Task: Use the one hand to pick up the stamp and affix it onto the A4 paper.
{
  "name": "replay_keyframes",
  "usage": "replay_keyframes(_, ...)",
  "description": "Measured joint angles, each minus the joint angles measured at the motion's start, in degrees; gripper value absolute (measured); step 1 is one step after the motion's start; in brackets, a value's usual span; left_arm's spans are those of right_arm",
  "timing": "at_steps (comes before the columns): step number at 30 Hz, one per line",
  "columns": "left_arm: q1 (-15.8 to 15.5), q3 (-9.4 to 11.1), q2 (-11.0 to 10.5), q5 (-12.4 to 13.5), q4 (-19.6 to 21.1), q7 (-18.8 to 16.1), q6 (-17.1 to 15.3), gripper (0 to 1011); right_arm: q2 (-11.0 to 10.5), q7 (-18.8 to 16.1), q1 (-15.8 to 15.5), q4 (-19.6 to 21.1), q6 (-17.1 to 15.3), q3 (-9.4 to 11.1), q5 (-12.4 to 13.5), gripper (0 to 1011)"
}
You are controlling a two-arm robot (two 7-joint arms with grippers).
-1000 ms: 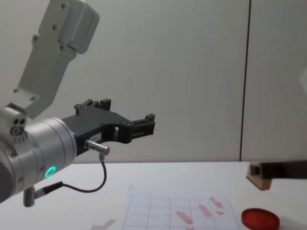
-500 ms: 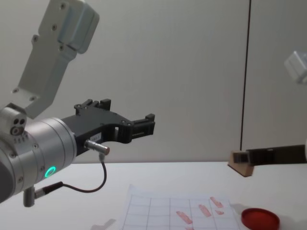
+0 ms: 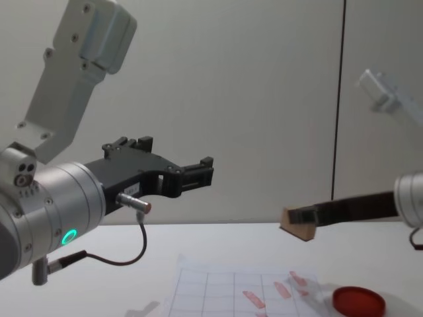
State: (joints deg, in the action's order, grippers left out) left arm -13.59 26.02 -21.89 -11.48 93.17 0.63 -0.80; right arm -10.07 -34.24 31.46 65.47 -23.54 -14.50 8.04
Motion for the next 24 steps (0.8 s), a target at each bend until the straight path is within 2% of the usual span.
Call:
replay_keyframes(4, 0.0, 0.0, 0.0, 0.0, 0.0, 0.0, 0.0, 1002, 0.64, -4.3, 2.86, -4.06, 1.71, -0.93, -2.74, 218)
replay_keyframes(10, 0.0, 0.0, 0.0, 0.0, 0.0, 0.0, 0.0, 1002, 1.76, -8.2, 6.32, -9.26, 4.24, -2.45, -6.44, 218)
replay_keyframes(16, 0.0, 0.0, 0.0, 0.0, 0.0, 0.0, 0.0, 1002, 2.87, -9.92, 8.98, -13.54, 6.2, -3.96, -8.94, 217)
replay_keyframes(24, 0.0, 0.0, 0.0, 0.0, 0.0, 0.0, 0.0, 1002, 4.07, -10.33, 11.31, -17.71, 8.19, -5.43, -10.88, 218)
